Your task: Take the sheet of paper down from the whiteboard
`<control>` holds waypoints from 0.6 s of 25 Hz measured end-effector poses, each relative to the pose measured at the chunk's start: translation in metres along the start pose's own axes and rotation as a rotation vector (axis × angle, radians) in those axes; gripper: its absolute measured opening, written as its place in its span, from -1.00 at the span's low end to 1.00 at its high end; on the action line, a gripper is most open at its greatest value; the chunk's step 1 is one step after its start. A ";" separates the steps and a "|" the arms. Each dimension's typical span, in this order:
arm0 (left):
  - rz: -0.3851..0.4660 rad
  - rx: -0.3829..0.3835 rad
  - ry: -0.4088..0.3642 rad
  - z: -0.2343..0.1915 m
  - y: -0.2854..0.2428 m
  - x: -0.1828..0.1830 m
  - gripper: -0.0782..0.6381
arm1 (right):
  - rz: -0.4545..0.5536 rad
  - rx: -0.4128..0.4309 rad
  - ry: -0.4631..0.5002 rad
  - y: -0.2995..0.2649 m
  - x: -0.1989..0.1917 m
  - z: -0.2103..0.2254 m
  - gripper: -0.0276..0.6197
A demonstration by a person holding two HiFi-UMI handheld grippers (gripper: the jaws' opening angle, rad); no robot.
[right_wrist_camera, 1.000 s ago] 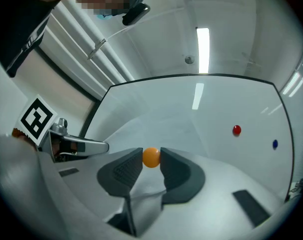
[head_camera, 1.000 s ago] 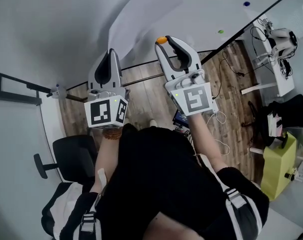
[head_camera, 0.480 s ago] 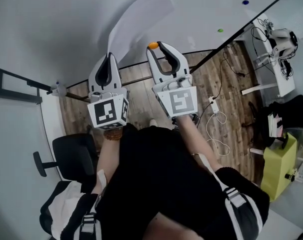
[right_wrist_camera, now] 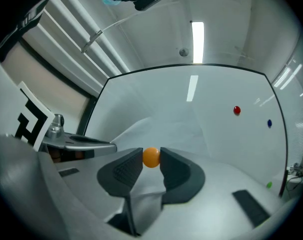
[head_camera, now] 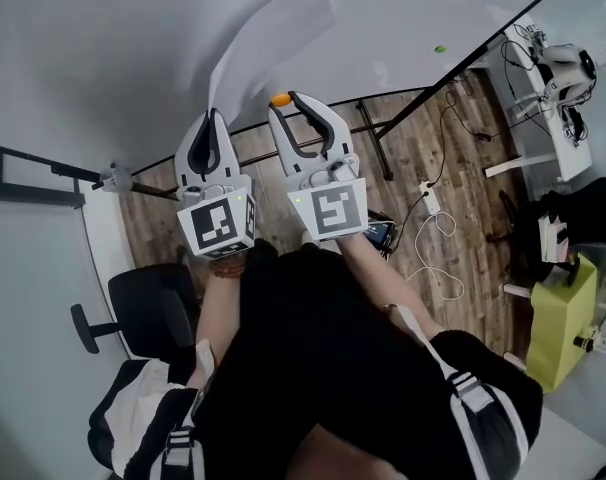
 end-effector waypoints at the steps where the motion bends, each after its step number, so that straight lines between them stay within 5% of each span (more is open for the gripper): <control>1: -0.004 -0.001 0.000 0.001 0.000 -0.002 -0.76 | -0.006 0.003 -0.007 0.001 -0.002 -0.001 -0.59; 13: -0.031 0.003 0.017 0.001 0.006 -0.010 -0.76 | -0.049 0.044 0.010 0.001 -0.009 -0.011 -0.64; 15: -0.033 0.005 0.017 0.000 0.006 -0.011 -0.76 | -0.039 0.040 0.012 0.001 -0.009 -0.011 -0.77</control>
Point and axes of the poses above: the fingertips, and each gripper's own axes: y backward along the fingers, z to its right, x out of its top, the point moved 7 cm from there along y, backward along the fingers, and after that the axes turned 11 degrees about z, right-handed, at the moved point
